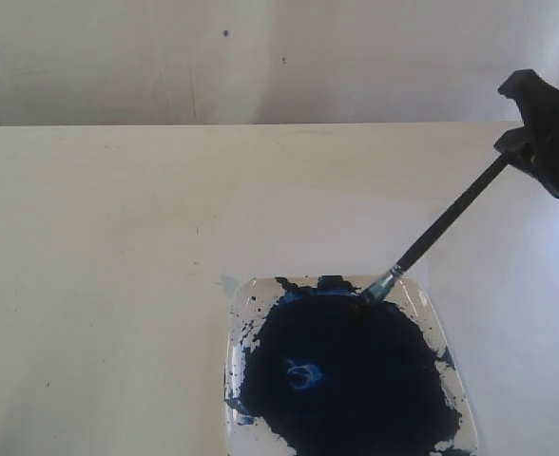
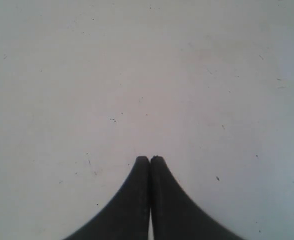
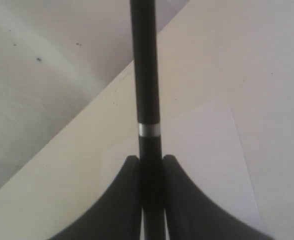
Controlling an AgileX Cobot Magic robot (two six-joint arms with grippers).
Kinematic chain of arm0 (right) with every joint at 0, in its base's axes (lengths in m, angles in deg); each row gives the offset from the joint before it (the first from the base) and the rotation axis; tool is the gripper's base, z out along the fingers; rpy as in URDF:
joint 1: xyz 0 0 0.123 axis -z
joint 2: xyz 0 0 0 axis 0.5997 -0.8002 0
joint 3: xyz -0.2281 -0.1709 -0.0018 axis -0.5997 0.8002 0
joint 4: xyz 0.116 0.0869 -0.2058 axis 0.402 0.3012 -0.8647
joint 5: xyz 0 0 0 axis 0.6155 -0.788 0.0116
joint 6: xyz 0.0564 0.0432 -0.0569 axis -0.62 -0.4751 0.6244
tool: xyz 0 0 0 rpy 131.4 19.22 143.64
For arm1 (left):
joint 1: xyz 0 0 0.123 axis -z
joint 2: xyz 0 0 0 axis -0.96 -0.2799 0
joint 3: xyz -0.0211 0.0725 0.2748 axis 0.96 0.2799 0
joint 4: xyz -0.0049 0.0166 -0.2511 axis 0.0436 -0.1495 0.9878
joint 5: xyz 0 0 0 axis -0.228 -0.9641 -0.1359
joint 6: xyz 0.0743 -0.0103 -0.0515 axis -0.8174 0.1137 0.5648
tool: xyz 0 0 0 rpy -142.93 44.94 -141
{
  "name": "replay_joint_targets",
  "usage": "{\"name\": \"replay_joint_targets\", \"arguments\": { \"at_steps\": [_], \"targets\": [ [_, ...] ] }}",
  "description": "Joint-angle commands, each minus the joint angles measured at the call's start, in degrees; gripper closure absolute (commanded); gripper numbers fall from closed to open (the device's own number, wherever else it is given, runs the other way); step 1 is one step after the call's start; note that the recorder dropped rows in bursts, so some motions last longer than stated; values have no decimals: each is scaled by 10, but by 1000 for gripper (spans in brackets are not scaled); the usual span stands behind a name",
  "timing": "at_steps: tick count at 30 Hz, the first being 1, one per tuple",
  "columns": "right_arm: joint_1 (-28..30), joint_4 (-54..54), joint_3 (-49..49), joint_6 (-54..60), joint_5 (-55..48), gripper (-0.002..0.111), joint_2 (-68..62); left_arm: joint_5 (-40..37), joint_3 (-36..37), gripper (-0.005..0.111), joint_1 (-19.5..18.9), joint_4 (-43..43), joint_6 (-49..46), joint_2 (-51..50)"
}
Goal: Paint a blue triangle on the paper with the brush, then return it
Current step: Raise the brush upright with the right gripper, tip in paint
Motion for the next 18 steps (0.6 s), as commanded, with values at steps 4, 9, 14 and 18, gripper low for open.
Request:
{"name": "replay_joint_targets", "arguments": {
  "at_steps": [4, 9, 14, 18],
  "targets": [
    [0, 5, -3, 192, -56, 108, -1, -1, 3, 107, 3, 2, 0, 3],
    [0, 72, -7, 208, -55, 108, -1, -1, 3, 107, 3, 2, 0, 3],
    [0, 124, -7, 323, -52, 108, -1, -1, 3, 107, 3, 2, 0, 3],
    [0, 278, -7, 509, -110, 108, 7, -1, 3, 107, 3, 2, 0, 3]
  ]
}}
